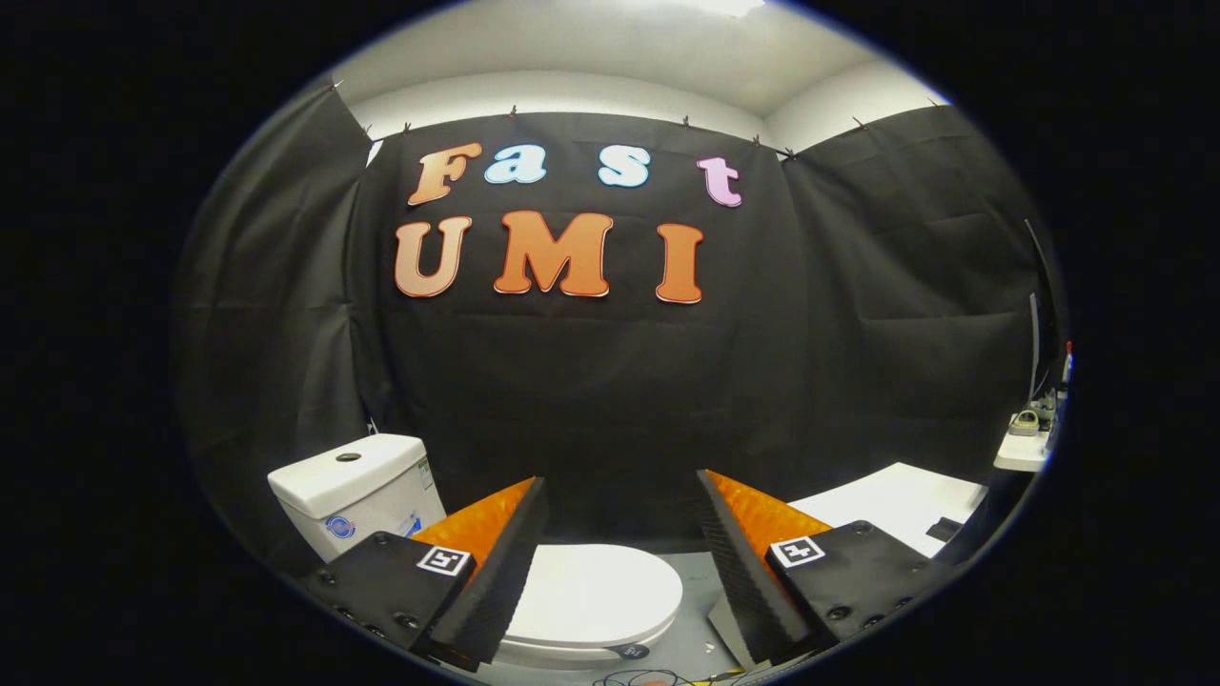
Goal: Open the toilet lid.
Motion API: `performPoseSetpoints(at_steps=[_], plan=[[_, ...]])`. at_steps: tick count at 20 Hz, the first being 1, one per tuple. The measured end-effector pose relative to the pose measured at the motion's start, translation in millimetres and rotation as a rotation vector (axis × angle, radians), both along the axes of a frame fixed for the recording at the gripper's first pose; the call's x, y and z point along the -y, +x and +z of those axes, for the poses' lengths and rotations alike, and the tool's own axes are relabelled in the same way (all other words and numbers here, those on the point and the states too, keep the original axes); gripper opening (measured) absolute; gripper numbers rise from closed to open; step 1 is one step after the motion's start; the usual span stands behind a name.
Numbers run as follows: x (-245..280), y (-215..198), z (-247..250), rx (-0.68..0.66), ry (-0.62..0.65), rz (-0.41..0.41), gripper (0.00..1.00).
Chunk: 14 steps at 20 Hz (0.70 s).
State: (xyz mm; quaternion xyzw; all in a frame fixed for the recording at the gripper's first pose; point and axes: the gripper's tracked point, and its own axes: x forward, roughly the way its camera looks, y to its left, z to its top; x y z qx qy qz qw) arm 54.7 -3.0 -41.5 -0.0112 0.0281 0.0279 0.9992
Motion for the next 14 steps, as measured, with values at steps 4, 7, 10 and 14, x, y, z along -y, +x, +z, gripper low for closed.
performPoseSetpoints(at_steps=[4, 7, 10, 14], plan=[[-2.6, 6.9, -17.4, -0.027, 0.03, 0.02, 0.98], [-12.3, 12.3, -49.8, -0.085, 0.11, 0.085, 0.99], [-10.3, 15.5, -94.0, -0.177, 0.224, 0.106, 0.98], [-2.2, 20.1, -169.4, -0.32, 0.35, 0.094, 0.99]])
